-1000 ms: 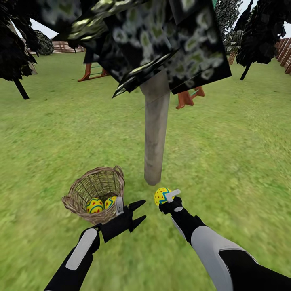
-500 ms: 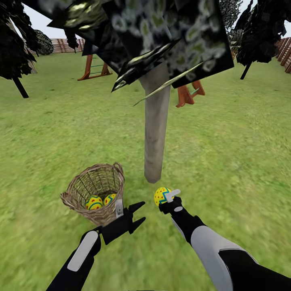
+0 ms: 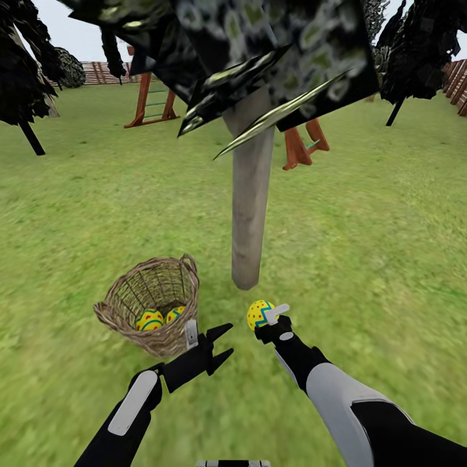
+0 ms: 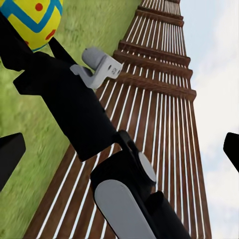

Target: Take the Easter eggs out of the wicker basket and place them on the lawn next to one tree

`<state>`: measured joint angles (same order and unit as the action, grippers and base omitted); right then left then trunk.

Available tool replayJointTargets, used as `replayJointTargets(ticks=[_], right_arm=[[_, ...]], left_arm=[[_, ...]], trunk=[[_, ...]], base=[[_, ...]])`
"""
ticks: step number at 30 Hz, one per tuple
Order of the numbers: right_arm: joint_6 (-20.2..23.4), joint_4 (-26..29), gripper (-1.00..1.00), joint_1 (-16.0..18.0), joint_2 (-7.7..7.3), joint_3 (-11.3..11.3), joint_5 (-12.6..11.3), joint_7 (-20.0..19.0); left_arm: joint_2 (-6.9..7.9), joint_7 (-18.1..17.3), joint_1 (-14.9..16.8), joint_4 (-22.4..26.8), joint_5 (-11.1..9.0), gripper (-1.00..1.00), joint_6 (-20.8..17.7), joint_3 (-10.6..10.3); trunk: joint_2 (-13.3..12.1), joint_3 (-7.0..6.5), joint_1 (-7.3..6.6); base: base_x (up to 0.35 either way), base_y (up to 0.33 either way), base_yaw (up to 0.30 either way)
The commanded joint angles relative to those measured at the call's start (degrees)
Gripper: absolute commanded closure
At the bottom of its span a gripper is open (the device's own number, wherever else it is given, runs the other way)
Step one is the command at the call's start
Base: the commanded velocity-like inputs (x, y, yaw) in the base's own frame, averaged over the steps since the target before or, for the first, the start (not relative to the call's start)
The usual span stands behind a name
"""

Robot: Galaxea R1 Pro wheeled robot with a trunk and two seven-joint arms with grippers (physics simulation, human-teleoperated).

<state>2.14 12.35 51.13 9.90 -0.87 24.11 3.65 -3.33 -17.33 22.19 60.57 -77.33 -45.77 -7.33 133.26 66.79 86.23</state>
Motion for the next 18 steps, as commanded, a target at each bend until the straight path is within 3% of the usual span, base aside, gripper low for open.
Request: replayJointTargets(ticks=[1, 12, 15, 18], right_arm=[[0.2, 0.0, 1.00, 0.0, 0.03, -0.1, 0.4, 0.1], [0.1, 0.3, 1.00, 0.0, 0.03, -0.1, 0.4, -0.2], [0.1, 0.3, 1.00, 0.0, 0.02, -0.1, 0.6, -3.2], [0.1, 0.3, 1.00, 0.1, -0.04, -0.1, 0.5, -3.4]], left_arm=[[-0.01, -0.2, 0.0, 0.0, 0.0, -1.00, -0.2, 0.0], [-0.06, -0.2, 0.0, -0.1, 0.1, -1.00, -0.3, 0.0], [-0.09, -0.2, 0.0, -0.1, 0.1, -1.00, -0.3, -0.1], [-0.10, -0.2, 0.0, -0.1, 0.1, -1.00, -0.3, 0.0]], trunk=[[0.4, 0.22, 0.21], [4.8, 2.20, 2.63], [6.0, 2.74, 3.29], [7.2, 3.28, 3.95]], base=[[0.000, 0.000, 0.000], [0.000, 0.000, 0.000], [0.000, 0.000, 0.000], [0.000, 0.000, 0.000]])
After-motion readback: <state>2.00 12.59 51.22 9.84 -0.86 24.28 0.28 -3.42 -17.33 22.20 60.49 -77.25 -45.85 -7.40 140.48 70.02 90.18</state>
